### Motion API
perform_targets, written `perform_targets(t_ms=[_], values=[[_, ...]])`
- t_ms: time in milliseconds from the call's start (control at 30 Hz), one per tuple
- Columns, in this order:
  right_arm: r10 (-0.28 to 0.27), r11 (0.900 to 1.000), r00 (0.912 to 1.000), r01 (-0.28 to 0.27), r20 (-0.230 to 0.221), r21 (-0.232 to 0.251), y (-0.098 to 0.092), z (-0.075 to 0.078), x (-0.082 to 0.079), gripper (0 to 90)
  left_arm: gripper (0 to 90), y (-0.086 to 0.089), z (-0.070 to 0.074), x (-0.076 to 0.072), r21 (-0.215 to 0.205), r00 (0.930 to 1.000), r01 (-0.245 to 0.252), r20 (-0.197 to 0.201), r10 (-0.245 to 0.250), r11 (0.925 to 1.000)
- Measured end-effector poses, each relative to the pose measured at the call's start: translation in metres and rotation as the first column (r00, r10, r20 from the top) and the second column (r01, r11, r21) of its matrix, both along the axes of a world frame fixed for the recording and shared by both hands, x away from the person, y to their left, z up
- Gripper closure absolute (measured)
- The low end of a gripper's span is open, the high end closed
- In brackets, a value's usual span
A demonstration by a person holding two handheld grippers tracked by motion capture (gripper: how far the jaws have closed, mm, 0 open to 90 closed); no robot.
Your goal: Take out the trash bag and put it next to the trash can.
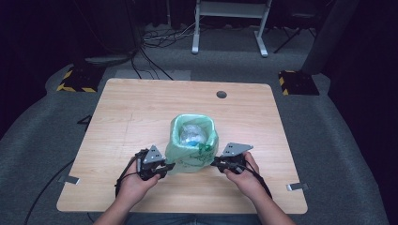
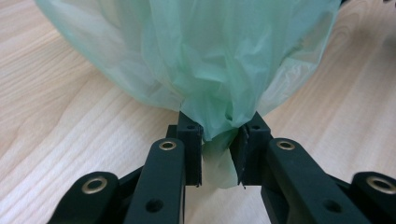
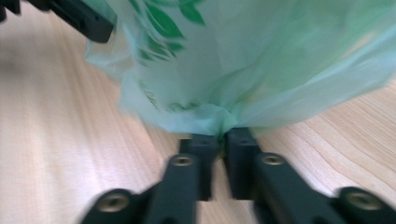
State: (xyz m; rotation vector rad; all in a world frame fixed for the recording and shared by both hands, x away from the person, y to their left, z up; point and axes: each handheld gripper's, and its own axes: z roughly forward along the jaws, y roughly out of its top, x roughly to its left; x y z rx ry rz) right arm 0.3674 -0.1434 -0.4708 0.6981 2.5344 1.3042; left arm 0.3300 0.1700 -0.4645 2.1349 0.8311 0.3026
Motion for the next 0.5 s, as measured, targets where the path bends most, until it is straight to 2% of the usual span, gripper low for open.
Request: perform_targets(t_ms=[167, 300, 400, 500], values=[[-0.018, 0.998, 0.9993, 0.016, 0.033, 0.06, -0.013, 0.021, -0.017, 90.0, 81.5, 0.008, 0.014, -0.01, -0.024, 0.9997, 0.005, 0.025, -0.004, 0.9997], [-0.02, 0.997, 0.9976, 0.015, 0.066, 0.077, -0.018, 0.036, -0.028, 90.0, 83.8, 0.012, 0.02, -0.014, -0.041, 0.9995, 0.003, 0.031, -0.002, 0.9991], [-0.017, 0.996, 0.9956, 0.009, 0.093, 0.085, -0.02, 0.048, -0.035, 90.0, 85.8, 0.015, 0.034, -0.021, -0.058, 0.9984, 0.015, 0.055, -0.012, 0.9982], [-0.014, 0.996, 0.9933, 0.004, 0.115, 0.088, -0.021, 0.057, -0.038, 90.0, 87.0, 0.017, 0.042, -0.023, -0.063, 0.9976, 0.019, 0.067, -0.015, 0.9978]])
